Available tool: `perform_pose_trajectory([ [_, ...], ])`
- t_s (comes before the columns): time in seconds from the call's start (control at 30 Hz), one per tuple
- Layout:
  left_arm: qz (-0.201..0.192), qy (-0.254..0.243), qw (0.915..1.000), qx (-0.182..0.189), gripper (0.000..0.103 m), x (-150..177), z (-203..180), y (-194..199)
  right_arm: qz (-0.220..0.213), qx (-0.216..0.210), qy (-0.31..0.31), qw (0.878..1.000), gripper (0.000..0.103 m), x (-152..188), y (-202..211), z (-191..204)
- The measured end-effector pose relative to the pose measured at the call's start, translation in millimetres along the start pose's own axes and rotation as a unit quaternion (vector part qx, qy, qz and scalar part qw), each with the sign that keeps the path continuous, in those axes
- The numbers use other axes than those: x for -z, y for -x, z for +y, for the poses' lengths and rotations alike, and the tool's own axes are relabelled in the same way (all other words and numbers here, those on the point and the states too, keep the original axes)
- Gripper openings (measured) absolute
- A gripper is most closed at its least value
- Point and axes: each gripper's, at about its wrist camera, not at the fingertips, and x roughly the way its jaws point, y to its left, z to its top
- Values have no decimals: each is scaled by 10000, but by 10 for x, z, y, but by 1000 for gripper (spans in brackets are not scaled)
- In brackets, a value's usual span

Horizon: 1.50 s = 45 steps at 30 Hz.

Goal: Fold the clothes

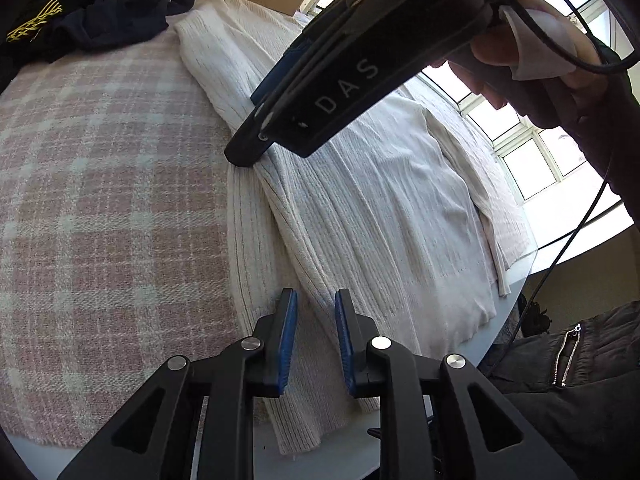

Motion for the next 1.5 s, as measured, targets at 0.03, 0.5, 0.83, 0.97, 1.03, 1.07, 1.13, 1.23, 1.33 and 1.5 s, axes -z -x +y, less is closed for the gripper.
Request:
perform_pose_trajectory([
  [0.03,4,-7,10000,47,19,4,13,2,-9,-39,-92,9999,41,25,-2,-29],
  [0.5,174,-119,9990,400,21,-23,182,99,-775,-1236,-1525,9775,9,415,286,-1014],
  [0.83,-321,-28,9985,432,36,-753,626,287,-1488,-1962,-2612,9334,9,854,295,-1293],
  [0.97,-200,-371,9991,25,36,-997,715,225,-1636,-2169,-2867,9187,9,645,167,-1080],
  [1.03,-136,-547,9984,71,36,-1039,705,210,-1664,-2121,-2898,9183,9,526,87,-988],
  [1.07,-102,-671,9976,148,36,-1045,679,197,-1653,-2114,-2908,9184,9,500,61,-969],
  [1.13,-28,-829,9956,431,36,-1057,599,131,-1633,-2101,-2951,9177,9,481,24,-958],
  [1.23,90,-854,9928,831,37,-1140,543,5,-1582,-2044,-3052,9165,9,479,-12,-937],
  [1.33,254,-947,9918,820,37,-1194,486,-149,-1525,-1902,-3103,9188,9,482,-36,-935],
  [1.5,569,-1161,9877,878,39,-1218,409,-350,-1408,-1620,-3046,9280,9,484,-65,-920],
])
